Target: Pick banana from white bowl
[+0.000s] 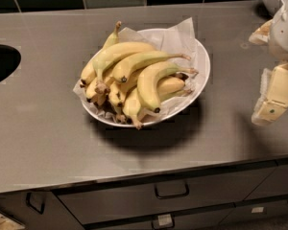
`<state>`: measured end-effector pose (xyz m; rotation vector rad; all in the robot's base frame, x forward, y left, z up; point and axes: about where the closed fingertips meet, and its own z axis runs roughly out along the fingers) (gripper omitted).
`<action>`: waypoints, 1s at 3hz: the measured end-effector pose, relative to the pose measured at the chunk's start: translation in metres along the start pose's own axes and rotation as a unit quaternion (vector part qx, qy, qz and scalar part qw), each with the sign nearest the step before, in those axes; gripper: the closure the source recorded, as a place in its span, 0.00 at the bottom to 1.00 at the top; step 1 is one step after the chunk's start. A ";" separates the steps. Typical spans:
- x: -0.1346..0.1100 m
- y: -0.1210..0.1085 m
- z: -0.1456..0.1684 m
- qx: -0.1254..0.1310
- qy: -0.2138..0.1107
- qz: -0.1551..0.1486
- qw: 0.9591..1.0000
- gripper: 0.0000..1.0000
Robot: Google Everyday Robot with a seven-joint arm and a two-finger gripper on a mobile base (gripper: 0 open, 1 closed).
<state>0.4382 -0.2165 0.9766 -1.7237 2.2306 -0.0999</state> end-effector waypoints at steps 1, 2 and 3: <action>0.000 0.000 0.000 0.000 0.000 0.000 1.000 0.00; -0.025 0.001 -0.015 0.006 -0.006 -0.034 0.999 0.00; -0.060 0.009 -0.029 0.003 -0.015 -0.086 0.996 0.00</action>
Offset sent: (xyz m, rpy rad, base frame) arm -0.0006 0.0502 0.0373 -0.0280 -0.0287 0.1511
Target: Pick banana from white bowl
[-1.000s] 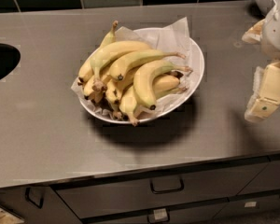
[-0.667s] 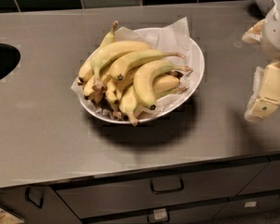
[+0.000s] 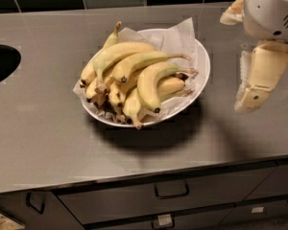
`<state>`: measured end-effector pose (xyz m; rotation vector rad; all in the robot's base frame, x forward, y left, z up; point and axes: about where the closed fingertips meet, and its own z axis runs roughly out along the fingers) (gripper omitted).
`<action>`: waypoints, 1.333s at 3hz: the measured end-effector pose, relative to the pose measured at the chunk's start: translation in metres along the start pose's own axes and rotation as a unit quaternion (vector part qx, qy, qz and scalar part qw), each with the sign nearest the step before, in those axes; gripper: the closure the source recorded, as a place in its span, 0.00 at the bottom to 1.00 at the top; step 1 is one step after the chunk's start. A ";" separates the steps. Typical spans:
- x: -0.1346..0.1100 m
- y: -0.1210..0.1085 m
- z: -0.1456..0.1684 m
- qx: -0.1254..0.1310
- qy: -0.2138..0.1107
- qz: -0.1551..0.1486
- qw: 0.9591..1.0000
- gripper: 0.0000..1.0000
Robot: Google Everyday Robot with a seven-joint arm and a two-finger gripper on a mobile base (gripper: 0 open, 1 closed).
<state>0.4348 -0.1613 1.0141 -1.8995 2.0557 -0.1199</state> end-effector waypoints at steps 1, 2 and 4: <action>-0.037 0.003 -0.014 0.004 -0.025 -0.057 0.998 0.00; -0.041 0.002 -0.020 0.016 -0.029 -0.059 0.998 0.00; -0.072 -0.005 -0.006 -0.018 -0.055 -0.121 0.991 0.00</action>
Offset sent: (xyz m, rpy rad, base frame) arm -0.0051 0.0286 0.0103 0.0080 -0.0013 0.1089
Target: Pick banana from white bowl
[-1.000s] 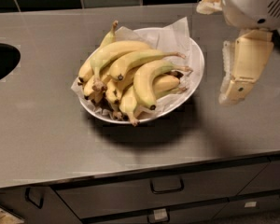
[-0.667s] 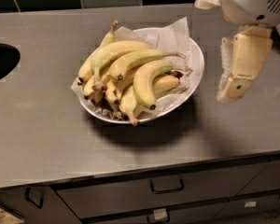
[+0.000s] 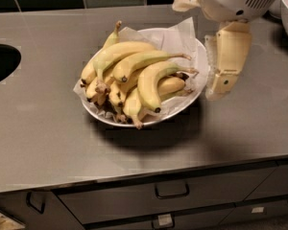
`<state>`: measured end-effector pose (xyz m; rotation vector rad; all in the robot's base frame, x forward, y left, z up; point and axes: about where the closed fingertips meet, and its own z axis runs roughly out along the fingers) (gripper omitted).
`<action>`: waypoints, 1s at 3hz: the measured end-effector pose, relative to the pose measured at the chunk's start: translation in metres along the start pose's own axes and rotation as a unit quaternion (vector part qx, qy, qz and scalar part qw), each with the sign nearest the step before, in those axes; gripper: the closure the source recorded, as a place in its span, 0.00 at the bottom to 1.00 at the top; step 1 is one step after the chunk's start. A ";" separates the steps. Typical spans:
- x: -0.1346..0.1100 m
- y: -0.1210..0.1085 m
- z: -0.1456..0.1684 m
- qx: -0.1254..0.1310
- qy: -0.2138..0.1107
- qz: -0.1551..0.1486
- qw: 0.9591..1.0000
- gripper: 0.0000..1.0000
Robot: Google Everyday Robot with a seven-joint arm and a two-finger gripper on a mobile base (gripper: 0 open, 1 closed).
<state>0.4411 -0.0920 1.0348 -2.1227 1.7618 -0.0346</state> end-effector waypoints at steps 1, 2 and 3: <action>-0.011 -0.010 0.018 -0.039 -0.019 -0.029 0.999 0.00; -0.037 -0.039 0.042 -0.049 -0.061 -0.065 0.995 0.00; -0.043 -0.045 0.043 -0.037 -0.066 -0.067 0.995 0.00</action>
Offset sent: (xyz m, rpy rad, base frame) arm 0.0073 0.0425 -0.0504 -0.0452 0.3832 0.3512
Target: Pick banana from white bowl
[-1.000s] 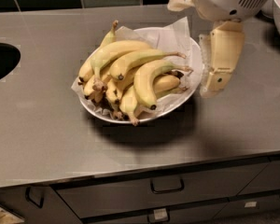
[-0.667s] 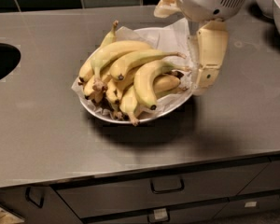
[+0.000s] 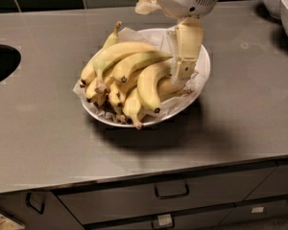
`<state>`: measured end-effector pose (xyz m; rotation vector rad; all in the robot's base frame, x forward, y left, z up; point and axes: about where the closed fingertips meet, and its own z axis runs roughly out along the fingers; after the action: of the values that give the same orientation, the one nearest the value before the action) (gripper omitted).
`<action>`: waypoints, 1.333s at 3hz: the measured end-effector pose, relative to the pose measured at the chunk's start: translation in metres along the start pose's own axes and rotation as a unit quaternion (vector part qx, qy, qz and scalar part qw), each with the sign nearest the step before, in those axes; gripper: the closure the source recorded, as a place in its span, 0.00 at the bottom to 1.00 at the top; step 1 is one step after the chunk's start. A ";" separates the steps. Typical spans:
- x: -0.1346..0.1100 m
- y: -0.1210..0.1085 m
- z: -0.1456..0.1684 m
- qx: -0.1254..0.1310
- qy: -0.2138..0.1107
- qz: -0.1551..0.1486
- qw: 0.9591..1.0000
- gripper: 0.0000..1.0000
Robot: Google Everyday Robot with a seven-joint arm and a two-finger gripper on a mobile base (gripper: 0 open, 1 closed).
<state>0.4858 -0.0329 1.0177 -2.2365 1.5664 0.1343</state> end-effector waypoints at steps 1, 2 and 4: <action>-0.011 -0.005 0.004 -0.001 0.000 -0.011 1.000 0.00; -0.029 -0.009 0.010 -0.010 0.000 -0.035 0.999 0.00; -0.040 -0.018 0.032 -0.039 -0.013 -0.050 0.998 0.14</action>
Offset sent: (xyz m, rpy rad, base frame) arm -0.0134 0.0438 -0.0040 -0.0770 0.0430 0.1425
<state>0.4926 0.0193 1.0054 -2.3585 1.4544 0.1987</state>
